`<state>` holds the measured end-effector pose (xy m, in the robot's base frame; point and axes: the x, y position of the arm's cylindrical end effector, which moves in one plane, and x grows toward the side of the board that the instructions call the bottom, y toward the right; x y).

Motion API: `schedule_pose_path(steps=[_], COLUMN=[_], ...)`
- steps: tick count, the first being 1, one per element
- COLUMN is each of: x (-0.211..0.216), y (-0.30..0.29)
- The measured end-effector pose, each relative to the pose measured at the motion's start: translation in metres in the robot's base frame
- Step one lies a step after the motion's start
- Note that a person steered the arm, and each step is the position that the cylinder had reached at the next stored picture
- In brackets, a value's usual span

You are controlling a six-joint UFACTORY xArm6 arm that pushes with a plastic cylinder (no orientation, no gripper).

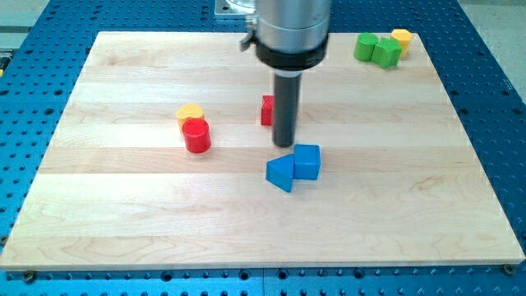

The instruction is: Place your hand bottom of green star

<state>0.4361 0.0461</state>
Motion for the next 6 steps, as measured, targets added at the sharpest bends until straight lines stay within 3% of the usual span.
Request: schedule_pose_path(steps=[1, 2, 3, 6], x=[-0.012, -0.026, -0.062, -0.112], y=[0.037, 0.113, 0.154, 0.157])
